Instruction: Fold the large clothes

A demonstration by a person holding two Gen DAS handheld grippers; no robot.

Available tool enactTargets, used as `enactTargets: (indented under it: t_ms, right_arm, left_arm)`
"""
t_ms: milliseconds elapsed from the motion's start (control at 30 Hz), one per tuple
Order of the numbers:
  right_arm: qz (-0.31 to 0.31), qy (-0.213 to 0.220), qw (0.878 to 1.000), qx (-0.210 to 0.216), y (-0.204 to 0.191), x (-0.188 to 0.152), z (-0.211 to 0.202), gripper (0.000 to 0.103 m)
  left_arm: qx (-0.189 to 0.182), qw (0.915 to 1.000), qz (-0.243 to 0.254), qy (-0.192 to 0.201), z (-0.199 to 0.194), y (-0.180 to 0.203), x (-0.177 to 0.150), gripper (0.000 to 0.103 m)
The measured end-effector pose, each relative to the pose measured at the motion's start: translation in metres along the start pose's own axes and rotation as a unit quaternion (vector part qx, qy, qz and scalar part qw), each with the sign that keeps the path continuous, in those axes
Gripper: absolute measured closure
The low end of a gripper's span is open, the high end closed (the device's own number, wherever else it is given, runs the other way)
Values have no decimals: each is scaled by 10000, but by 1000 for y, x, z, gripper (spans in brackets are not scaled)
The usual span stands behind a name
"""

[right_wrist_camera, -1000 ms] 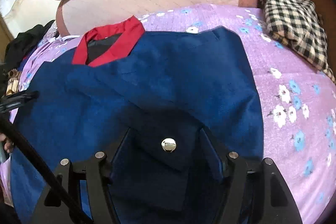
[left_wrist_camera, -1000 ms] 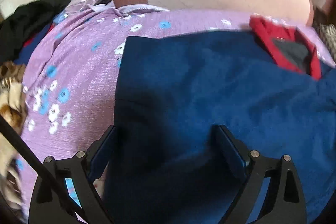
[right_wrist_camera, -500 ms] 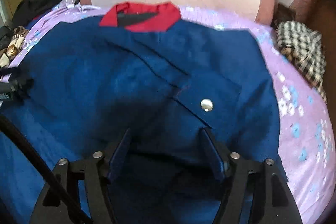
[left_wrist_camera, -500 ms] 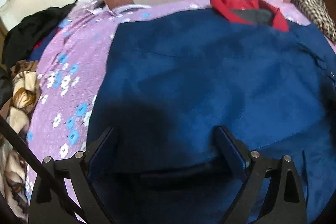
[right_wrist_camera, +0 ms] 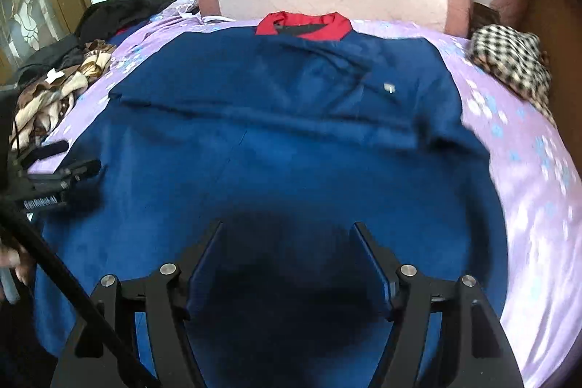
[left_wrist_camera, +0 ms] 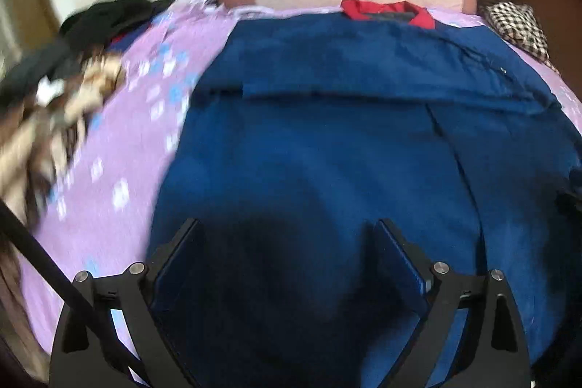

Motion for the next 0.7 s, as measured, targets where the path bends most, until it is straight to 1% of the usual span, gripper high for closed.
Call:
enactTargets:
  t_ms: [33, 67, 100, 133, 167, 200, 367, 467, 500, 567, 700]
  right_arm:
    - [31, 0, 10000, 11, -5, -9, -1, 28]
    - [94, -6, 9999, -41, -9, -18, 2, 28]
    - [126, -45, 9998, -112, -10, -24, 6, 26]
    - [101, -43, 9997, -234, -13, -31, 10, 25]
    - [21, 99, 9993, -347, -14, -33, 9, 23]
    - [-36, 128, 9990, -427, -17, -33, 9, 22]
    - [61, 104, 9987, -490, -17, -35, 1, 22]
    - [101, 239, 9984, -510, -25, -46, -10, 22]
    - [13, 163, 9983, -563, -29, -51, -8, 20]
    - [-63, 279, 9974, -668, -32, -56, -8, 18]
    - [82, 234, 9977, -625, -26, -57, -6, 12]
  left_arm:
    - [18, 9999, -91, 55, 0, 0, -9, 8]
    - [21, 9992, -255, 298, -6, -2, -16, 9]
    - [38, 9989, -317, 340, -8, -3, -19, 9]
    - [36, 9988, -341, 339, -9, -3, -20, 9]
    - [34, 9988, -344, 351, -10, -4, -20, 9]
    - [35, 9988, -356, 344, -10, -5, -20, 9]
    - [8, 9983, -420, 415, -22, -9, -36, 9]
    - [9, 9980, -345, 525, -28, -8, -46, 9]
    - [15, 9979, -332, 558, -28, -8, -48, 9]
    - [-9, 9979, -329, 560, -28, -8, -47, 8]
    - [-63, 9977, -352, 583, -27, -11, -48, 8]
Point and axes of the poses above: each gripper's, at about its wrist camera, not at the fingertips, and z roughly the way its jaws point, y to its right, x to its top, the point moved 5 cm from there along z, roughly the way its jaws point, and after that the axes turned 7 degrees about -z, right-handed, at the moved point
